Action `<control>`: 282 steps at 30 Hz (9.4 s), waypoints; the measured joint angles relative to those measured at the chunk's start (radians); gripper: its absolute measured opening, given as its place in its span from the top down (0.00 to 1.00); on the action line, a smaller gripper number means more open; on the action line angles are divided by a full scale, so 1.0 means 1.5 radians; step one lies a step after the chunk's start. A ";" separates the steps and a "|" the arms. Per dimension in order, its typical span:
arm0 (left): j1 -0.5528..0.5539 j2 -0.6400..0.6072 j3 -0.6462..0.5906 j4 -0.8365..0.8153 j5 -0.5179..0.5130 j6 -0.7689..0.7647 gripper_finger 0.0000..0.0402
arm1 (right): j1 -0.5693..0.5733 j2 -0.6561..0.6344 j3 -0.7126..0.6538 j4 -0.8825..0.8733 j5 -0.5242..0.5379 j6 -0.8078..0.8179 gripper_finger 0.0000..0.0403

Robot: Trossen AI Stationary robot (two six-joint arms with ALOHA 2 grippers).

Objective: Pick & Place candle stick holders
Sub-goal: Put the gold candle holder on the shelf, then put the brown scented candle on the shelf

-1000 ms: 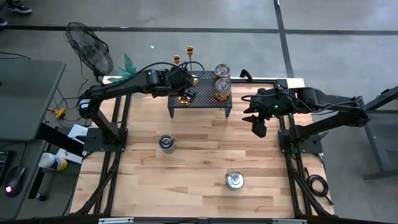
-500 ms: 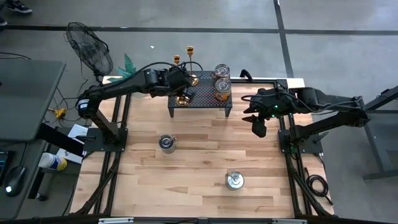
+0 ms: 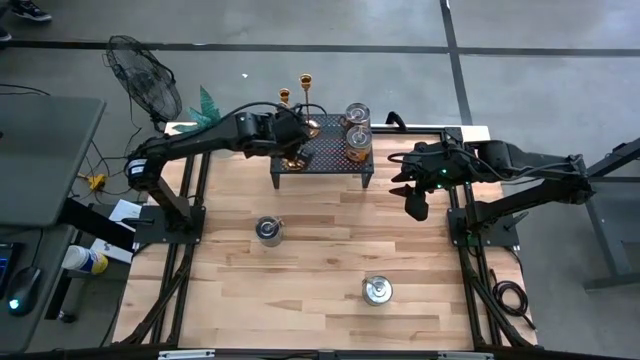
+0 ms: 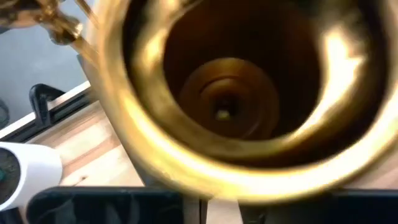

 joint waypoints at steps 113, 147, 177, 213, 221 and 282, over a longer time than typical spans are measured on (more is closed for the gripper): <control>-0.366 -0.110 -0.228 -0.108 0.214 -0.140 0.06 | -0.001 0.025 -0.057 -0.106 -0.088 -0.117 0.34; -0.188 -0.016 -0.294 -0.036 0.335 -0.105 0.00 | -0.001 -0.108 -0.252 0.009 -0.050 -0.058 0.34; -0.188 -0.016 -0.294 -0.001 0.348 -0.141 0.01 | -0.001 -0.108 -0.252 0.011 -0.047 -0.040 0.34; -0.188 0.104 -0.295 -0.061 0.367 -0.196 0.01 | -0.001 -0.108 -0.252 0.026 -0.057 -0.012 0.34; -0.188 0.117 -0.294 -0.026 0.366 -0.175 0.01 | -0.001 -0.108 -0.252 0.025 -0.057 -0.005 0.34; -0.290 0.074 -0.294 -0.017 0.222 -0.123 0.01 | -0.001 -0.108 -0.252 0.025 -0.063 0.023 0.34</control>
